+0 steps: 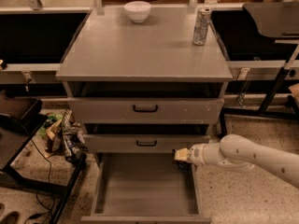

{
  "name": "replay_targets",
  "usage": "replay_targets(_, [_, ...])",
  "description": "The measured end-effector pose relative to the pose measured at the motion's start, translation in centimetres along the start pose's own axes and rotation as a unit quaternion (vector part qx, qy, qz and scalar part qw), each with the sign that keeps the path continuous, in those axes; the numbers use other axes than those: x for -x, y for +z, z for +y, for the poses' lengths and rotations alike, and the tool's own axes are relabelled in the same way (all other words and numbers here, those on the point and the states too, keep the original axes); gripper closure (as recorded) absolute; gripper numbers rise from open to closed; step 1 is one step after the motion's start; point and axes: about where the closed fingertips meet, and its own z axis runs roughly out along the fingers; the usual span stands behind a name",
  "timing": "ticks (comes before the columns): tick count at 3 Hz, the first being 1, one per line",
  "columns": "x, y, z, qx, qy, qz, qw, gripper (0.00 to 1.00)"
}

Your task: Place rxbar blueberry into bottom drawer

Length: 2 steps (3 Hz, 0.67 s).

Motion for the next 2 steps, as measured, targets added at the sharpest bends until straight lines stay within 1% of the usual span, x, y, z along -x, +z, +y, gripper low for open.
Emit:
replay_targets(1, [-1.81, 4.04, -3.47, 0.014, 0.04, -0.004, 0.9991, 1.0])
replay_targets(2, [-1.82, 4.07, -3.48, 0.014, 0.04, -0.004, 0.9991, 1.0])
